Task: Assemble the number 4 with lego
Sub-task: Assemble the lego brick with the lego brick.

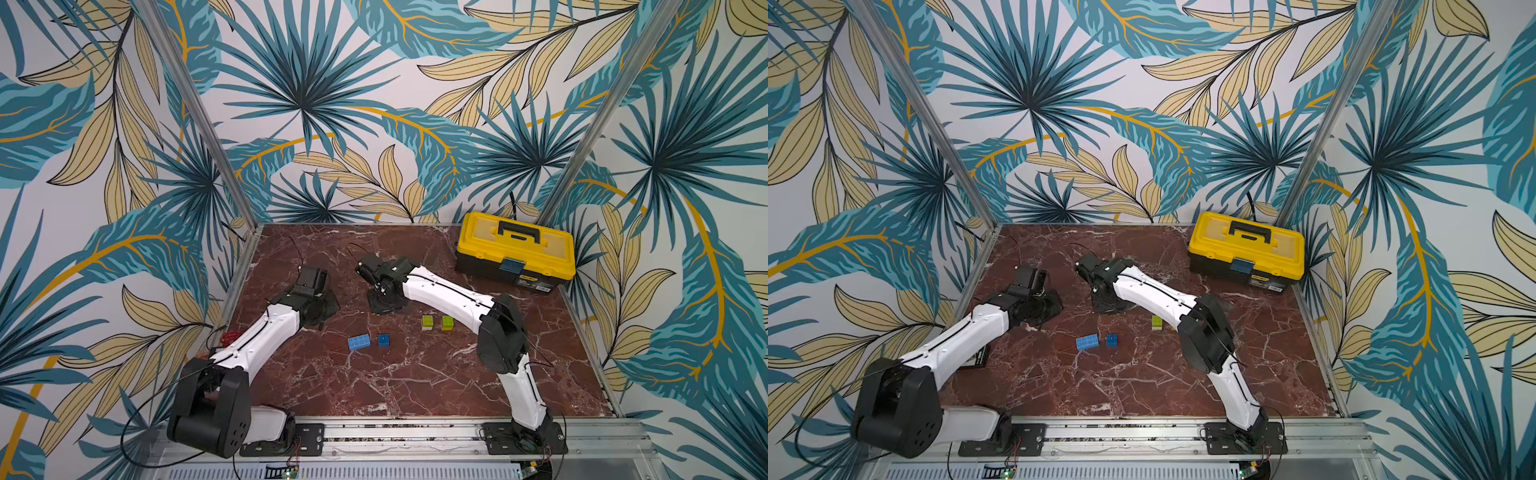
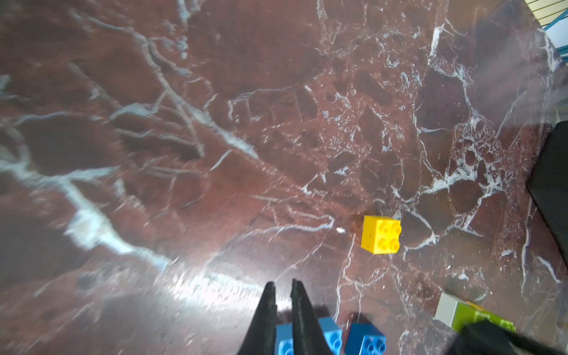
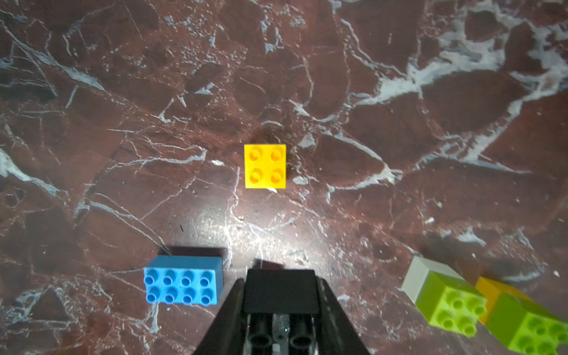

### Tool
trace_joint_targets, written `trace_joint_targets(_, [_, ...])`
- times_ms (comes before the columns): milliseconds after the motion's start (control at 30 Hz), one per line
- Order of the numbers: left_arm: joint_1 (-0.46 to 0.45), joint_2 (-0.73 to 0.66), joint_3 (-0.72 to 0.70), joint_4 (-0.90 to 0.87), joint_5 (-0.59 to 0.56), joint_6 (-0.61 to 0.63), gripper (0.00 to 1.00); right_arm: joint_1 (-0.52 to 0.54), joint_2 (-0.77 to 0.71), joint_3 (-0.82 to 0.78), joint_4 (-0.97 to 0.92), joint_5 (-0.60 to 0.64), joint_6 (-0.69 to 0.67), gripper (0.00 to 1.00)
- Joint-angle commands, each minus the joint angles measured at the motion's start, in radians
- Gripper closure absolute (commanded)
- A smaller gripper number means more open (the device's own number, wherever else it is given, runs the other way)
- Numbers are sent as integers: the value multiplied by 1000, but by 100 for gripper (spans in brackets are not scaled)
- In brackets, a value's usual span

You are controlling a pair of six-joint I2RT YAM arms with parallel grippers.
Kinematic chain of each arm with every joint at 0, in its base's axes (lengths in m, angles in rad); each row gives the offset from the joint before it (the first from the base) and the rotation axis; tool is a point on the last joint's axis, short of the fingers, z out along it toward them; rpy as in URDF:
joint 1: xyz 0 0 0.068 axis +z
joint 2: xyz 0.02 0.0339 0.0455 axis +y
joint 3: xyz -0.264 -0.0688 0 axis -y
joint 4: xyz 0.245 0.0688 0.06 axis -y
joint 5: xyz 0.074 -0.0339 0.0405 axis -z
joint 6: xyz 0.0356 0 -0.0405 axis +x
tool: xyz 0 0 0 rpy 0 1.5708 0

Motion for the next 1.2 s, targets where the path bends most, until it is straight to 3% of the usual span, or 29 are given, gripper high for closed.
trace_joint_targets(0, [6, -51, -55, -68, -17, 1, 83, 2, 65, 68, -48, 13, -73, 74])
trace_joint_targets(500, [4, -72, -79, -60, 22, -8, 81, -17, 245, 281, -111, 24, -116, 74])
trace_joint_targets(1167, [5, -43, -63, -58, 31, 1, 80, -33, 321, 374, -136, -28, -128, 73])
